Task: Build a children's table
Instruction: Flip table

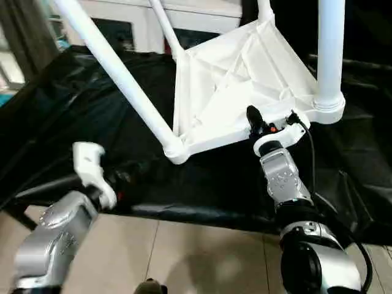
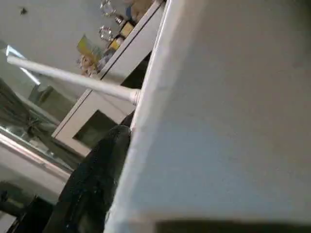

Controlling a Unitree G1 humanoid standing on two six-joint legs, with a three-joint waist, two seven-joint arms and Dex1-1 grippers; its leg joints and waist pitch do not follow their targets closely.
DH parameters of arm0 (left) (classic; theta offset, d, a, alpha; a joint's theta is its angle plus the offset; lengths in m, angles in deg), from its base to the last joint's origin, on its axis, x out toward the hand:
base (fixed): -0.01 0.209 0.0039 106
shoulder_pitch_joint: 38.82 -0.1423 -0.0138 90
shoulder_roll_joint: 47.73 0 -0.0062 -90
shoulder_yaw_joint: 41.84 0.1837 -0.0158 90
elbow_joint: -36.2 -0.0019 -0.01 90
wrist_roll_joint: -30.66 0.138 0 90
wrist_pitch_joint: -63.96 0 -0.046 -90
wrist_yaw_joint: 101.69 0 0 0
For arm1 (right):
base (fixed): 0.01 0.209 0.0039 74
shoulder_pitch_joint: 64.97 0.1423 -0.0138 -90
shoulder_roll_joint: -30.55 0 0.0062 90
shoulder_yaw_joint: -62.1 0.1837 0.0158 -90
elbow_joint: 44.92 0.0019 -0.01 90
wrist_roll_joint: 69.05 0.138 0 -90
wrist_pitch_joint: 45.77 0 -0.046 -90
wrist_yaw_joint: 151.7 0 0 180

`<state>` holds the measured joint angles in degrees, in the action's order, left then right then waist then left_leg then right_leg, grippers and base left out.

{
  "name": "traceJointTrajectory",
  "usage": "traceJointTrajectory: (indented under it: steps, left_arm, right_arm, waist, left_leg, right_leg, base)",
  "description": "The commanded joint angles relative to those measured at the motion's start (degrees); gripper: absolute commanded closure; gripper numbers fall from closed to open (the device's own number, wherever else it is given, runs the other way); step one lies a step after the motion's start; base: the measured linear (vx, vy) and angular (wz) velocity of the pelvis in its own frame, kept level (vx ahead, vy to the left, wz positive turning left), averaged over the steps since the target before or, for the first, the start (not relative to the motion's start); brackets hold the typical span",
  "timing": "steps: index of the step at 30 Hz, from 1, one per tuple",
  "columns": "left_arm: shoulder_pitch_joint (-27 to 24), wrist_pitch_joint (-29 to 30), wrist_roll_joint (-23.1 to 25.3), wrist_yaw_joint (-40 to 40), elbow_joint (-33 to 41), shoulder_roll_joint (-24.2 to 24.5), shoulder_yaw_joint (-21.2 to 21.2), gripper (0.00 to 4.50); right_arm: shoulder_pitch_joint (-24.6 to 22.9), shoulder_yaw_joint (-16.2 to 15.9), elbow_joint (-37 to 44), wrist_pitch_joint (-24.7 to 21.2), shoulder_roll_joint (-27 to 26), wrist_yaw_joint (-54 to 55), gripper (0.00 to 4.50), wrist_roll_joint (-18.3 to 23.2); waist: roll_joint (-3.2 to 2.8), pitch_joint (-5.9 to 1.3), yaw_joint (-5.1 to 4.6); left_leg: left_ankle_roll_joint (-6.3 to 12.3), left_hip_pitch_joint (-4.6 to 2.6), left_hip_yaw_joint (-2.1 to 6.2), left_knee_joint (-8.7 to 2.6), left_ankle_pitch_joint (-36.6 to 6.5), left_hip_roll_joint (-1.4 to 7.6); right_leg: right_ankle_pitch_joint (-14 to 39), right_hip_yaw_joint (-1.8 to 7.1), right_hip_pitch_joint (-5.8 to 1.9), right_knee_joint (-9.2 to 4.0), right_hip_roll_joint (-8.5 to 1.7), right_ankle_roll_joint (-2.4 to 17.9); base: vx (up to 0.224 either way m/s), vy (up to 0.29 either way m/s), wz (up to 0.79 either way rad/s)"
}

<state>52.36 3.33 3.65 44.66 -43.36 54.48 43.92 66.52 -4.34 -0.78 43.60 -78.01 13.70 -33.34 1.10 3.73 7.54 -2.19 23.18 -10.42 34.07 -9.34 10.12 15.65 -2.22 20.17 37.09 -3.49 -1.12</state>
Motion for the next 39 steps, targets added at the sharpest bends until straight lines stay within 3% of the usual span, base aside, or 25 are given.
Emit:
traceJointTrajectory:
  steps: [1,2,5,6,7,9,11,13,17,19,26,33,39]
  left_arm:
    - [-1.45,1.94,0.62,-4.25,2.84,3.23,0.58,0.0]
    - [-1.48,2.91,-0.97,-5.38,4.87,4.79,-0.93,0.0]
    - [0.64,2.3,-0.95,-4.07,6.44,4.82,-2.32,0.0]
    - [3.44,0.82,-0.62,-2.6,7.51,4.28,-2.77,0.0]
    - [3.53,0.77,-0.61,-2.56,7.54,4.27,-2.78,0.0]
    - [8.02,0.64,-3.04,-1.89,10.84,3.25,-2.4,0.0]
    - [9.43,0.83,-3.65,-1.56,11.92,2.75,-2.07,0.0]
    - [12.37,1.55,-4.31,-1.17,13.71,1.81,-1.35,0.0]
    - [17.25,3.2,-1.58,-0.63,14.92,2.04,1.31,0.0]
    - [18.68,3.53,-1.23,-0.47,14.76,2.33,1.92,0.0]
    - [20.74,2.5,2.86,0.79,13.14,3.75,3.71,0.0]
    - [21.92,2.16,5.4,1.87,12.16,3.8,4.26,0.0]
    - [22.85,0.89,7.65,1.7,11.03,4.29,5.37,0.0]
  right_arm:
    - [-0.28,-2.13,3.98,0.79,2.85,1.51,2.3,-4.9]
    - [-0.82,-3.15,5.38,-0.33,3.56,2.15,2.3,-6.17]
    - [-1.62,-4.22,7.65,-1.56,4.42,3.18,2.3,-7.43]
    - [-2.41,-5.24,9.89,-2.48,5.29,4.57,2.3,-8.89]
    - [-2.43,-5.27,9.96,-2.5,5.31,4.61,2.3,-8.94]
    - [-3.96,-7.91,12.77,-2.53,7.57,7.13,2.3,-13.8]
    - [-4.33,-8.5,13.32,-2.48,8.11,7.32,2.3,-14.78]
    - [-4.85,-8.57,14.78,-3.14,8.68,8.22,2.3,-15.06]
    - [-5.96,-11.73,18.26,-4.82,11.67,8.18,2.3,-18.71]
    - [-6.14,-12.39,19.4,-5.57,12.7,9.38,2.3,-19.2]
    - [-6.48,-14.43,22.97,-8.54,14.83,10.9,2.32,-21.34]
    - [-5.79,-17.12,26.4,-14.34,16.69,12.98,2.33,-24.36]
    - [-3.15,-18.9,27.55,-18.69,17.27,13.49,2.41,-26.15]
  waist:
    - [-1.06,-4.37,-0.52]
    - [-0.68,-4.32,-0.79]
    - [-0.99,-4.19,-0.31]
    - [-0.53,-4.15,-0.25]
    - [-0.53,-4.15,-0.25]
    - [-0.73,-4.15,-0.08]
    - [-0.47,-4.07,-0.06]
    - [-0.6,-4.15,-0.01]
    - [-0.53,-4.22,-0.1]
    - [-0.88,-4.35,-0.14]
    - [-0.8,-4.43,-0.35]
    - [-0.66,-4.45,-0.2]
    - [-0.22,-4.45,-0.36]
  left_leg:
    - [-3.11,-2.33,1.28,-4.39,-8.16,2.99]
    - [-2.71,-2.46,1.08,-4.35,-7.17,2.97]
    - [-2.57,-2.52,1.02,-4.37,-7.19,3.08]
    - [-2.74,-2.5,0.98,-4.44,-7.31,3.06]
    - [-2.74,-2.5,0.98,-4.44,-7.31,3.06]
    - [-3.73,-2.72,1.01,-4.48,-7.83,3.11]
    - [-4.27,-2.4,0.91,-4.46,-8.05,2.88]
    - [-4.41,-2.51,0.86,-4.34,-7.94,2.84]
    - [-4.82,-2.3,0.93,-4.2,-7.77,2.65]
    - [-5.19,-2.35,1.0,-4.12,-8.0,2.63]
    - [-5.64,-2.48,1.05,-4.07,-9.04,2.64]
    - [-5.94,-2.56,1.07,-4.1,-9.24,2.69]
    - [-7.1,-2.77,1.18,-4.38,-11.44,2.81]
  right_leg:
    - [-6.6,2.11,-0.52,-3.43,-4.2,8.22]
    - [-8.0,2.08,-0.47,-3.44,-3.96,8.51]
    - [-7.37,2.13,-0.4,-3.46,-4.09,8.88]
    - [-6.45,2.16,-0.48,-3.5,-4.06,8.7]
    - [-6.45,2.16,-0.48,-3.5,-4.06,8.7]
    - [-5.0,2.15,-0.32,-3.58,-4.04,7.93]
    - [-4.44,2.26,-0.5,-3.64,-4.13,7.48]
    - [-4.18,2.34,-0.5,-3.69,-4.11,6.93]
    - [-3.78,2.36,-0.67,-3.87,-3.89,5.29]
    - [-3.07,2.37,-0.61,-3.83,-3.88,4.84]
    - [-2.4,2.37,-0.49,-3.98,-3.68,5.22]
    - [-2.69,2.38,-0.47,-3.94,-3.72,5.33]
    - [-0.51,2.35,-0.29,-4.07,-3.71,4.94]
  base:
    - [0.0,0.0,0.0]
    - [0.0,0.0,0.0]
    - [0.0,0.0,0.0]
    - [0.0,0.0,0.0]
    - [0.0,0.0,0.0]
    - [0.0,0.0,0.0]
    - [0.0,0.0,0.0]
    - [0.0,0.0,0.0]
    - [0.0,0.0,0.0]
    - [0.0,0.0,0.0]
    - [0.0,0.0,0.0]
    - [0.0,0.0,0.0]
    - [0.0,0.0,0.0]
